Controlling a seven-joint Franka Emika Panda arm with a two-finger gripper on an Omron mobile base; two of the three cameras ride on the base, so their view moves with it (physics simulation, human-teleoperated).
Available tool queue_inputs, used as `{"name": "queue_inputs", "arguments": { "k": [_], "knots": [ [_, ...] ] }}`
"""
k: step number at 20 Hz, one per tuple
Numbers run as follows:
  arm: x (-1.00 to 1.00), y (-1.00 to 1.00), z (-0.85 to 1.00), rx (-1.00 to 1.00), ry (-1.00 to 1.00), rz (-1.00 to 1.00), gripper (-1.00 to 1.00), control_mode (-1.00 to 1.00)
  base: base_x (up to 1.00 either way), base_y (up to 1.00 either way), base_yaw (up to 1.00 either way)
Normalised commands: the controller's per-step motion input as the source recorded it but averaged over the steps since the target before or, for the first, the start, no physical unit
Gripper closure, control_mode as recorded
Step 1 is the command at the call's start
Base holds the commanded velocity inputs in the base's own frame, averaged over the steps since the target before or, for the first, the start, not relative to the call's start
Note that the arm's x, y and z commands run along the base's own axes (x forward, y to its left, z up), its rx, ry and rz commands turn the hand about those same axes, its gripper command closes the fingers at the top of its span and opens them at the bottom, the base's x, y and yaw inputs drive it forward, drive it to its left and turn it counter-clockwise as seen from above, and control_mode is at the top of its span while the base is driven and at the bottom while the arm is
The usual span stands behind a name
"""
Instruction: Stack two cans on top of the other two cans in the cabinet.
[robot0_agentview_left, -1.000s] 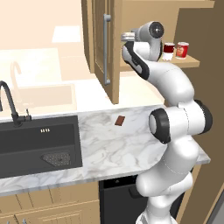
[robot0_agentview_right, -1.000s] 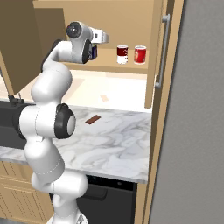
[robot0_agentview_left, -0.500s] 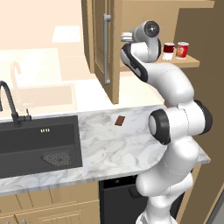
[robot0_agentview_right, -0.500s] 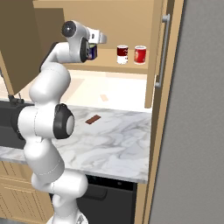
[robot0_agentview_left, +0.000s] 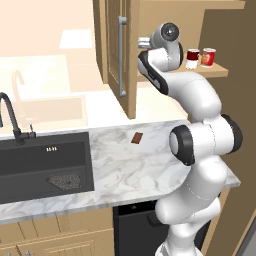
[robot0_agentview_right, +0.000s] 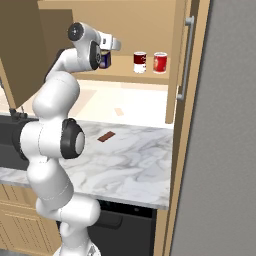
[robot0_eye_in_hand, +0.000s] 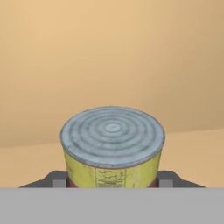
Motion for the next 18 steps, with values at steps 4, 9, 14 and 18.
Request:
{"name": "queue_inputs", "arguments": {
  "k": [4, 9, 14, 18],
  "knots": [
    [0.13, 0.00, -0.22, 0.00, 0.05, 0.00, 1.00, -1.00, 0.00, 0.00, 0.00],
    [0.13, 0.00, -0.22, 0.00, 0.00, 0.00, -1.00, -1.00, 0.00, 0.00, 0.00],
    [-0.04, 0.01, -0.12, 0.00, 0.00, 0.00, -1.00, -1.00, 0.00, 0.00, 0.00],
    [-0.19, 0.05, -0.10, 0.00, 0.00, 0.00, -1.00, -1.00, 0.00, 0.00, 0.00]
  ]
}}
